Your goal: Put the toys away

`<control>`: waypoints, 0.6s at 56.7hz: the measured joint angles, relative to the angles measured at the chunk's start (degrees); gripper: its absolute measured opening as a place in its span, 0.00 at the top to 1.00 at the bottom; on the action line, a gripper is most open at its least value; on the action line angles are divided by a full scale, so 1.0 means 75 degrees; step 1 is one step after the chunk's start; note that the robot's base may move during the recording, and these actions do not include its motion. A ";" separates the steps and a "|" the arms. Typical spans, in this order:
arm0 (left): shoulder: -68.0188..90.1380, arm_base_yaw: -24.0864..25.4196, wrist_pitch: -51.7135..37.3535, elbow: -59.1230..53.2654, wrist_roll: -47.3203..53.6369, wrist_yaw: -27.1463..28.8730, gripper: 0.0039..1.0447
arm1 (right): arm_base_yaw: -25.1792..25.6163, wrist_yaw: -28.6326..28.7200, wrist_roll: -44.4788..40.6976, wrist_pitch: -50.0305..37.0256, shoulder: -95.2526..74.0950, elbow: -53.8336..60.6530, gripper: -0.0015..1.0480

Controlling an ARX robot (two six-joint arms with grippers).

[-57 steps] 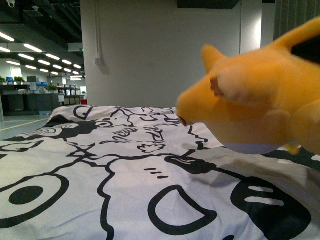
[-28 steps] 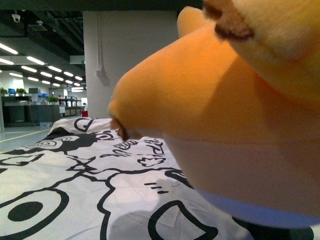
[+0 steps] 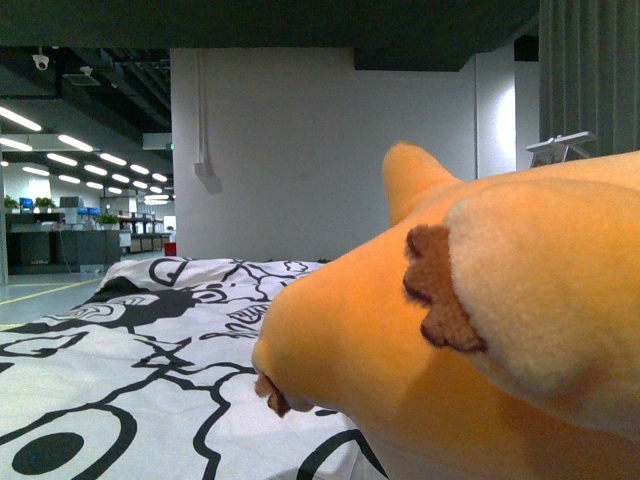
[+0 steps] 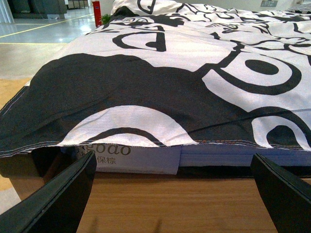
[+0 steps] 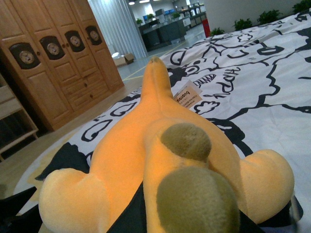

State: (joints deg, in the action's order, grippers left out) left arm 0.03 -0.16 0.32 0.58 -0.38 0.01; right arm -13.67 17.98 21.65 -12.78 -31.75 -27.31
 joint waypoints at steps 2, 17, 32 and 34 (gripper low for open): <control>0.0000 0.0000 0.0000 0.0000 0.0000 0.0000 0.06 | -0.0134 -0.0522 -0.0230 0.0198 0.0000 -0.0032 0.87; 0.0000 0.0000 0.0000 0.0003 0.0000 0.0000 0.06 | -0.0131 -0.4433 -0.2463 0.1186 0.0781 0.0851 0.87; 0.0000 0.0000 0.0000 0.0003 0.0000 0.0000 0.06 | 0.0592 -0.3570 -0.2757 0.0886 0.1603 0.1856 0.87; 0.0000 0.0000 0.0003 0.0003 0.0000 0.0000 0.06 | 0.0662 -0.3485 -0.2769 0.0868 0.1687 0.1955 0.87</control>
State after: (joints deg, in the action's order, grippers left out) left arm 0.03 -0.16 0.34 0.60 -0.38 0.01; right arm -8.71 -8.16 0.89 -6.26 -19.09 -12.64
